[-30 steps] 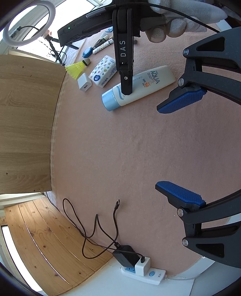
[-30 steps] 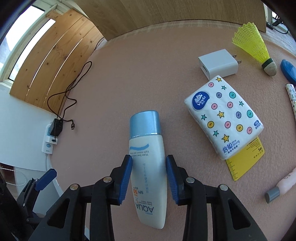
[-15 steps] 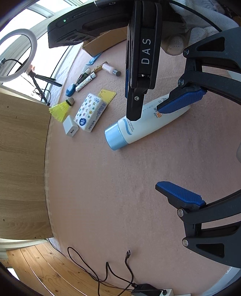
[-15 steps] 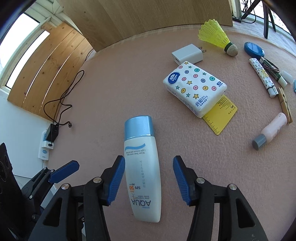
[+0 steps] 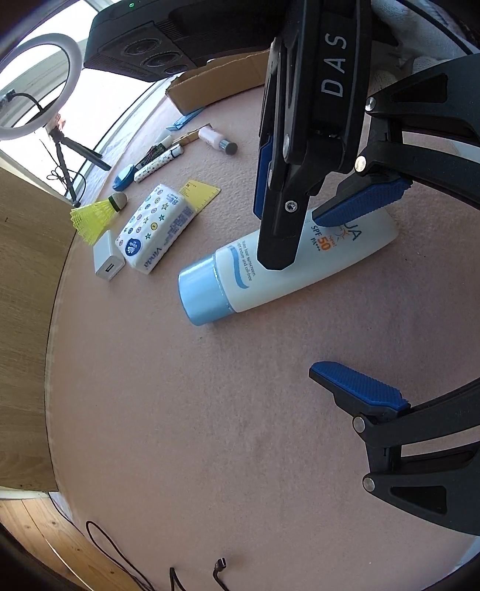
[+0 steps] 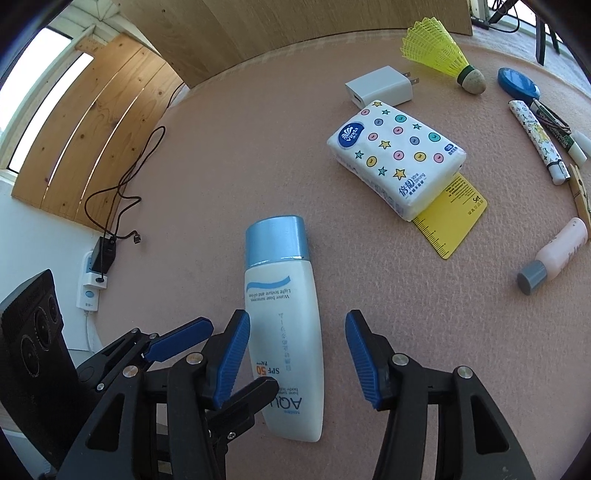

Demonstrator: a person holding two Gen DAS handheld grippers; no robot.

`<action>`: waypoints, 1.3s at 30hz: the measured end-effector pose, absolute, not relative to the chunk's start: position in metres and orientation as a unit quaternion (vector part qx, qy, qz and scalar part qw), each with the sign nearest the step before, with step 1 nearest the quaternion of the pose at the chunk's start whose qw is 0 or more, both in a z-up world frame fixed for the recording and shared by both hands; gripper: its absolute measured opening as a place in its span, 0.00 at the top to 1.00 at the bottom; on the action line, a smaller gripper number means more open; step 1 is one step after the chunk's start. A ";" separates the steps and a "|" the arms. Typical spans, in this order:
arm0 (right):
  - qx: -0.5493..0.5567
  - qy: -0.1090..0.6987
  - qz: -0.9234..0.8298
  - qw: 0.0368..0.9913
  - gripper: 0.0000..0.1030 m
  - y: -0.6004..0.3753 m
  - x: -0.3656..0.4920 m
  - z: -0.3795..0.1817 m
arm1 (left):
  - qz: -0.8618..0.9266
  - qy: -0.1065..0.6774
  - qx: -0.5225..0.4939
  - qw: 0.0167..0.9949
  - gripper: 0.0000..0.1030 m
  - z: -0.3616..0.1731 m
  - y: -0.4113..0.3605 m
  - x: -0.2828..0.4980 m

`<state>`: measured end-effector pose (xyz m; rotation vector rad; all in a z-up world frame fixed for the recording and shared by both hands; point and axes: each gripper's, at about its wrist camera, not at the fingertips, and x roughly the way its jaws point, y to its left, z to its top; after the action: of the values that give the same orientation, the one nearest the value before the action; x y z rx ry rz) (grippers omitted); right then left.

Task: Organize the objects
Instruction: 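Close the right tool on the sunscreen bottle and lift it, then carry the bottle with the right tool and lower it into the cardboard box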

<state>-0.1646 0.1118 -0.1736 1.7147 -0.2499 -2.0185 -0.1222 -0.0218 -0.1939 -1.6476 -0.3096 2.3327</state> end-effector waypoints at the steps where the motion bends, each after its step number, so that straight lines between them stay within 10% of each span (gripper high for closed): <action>1: 0.628 -0.088 -0.734 0.243 0.52 0.111 -0.165 -0.174 | 0.804 -0.116 -0.568 0.132 0.25 -0.195 -0.022 -0.123; 10: 0.636 -0.079 -0.713 0.286 0.62 0.105 -0.162 -0.178 | 0.798 -0.132 -0.570 0.144 0.50 -0.195 -0.001 -0.125; 39: 0.537 -0.162 -0.816 0.139 0.63 0.388 -0.139 -0.067 | 0.811 -0.009 -0.492 0.316 0.50 -0.085 0.295 -0.127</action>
<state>-0.1389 0.3878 -0.0668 1.5528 -0.4688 -2.3578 -0.1272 0.2948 -0.0849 -1.2972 -0.0241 2.1360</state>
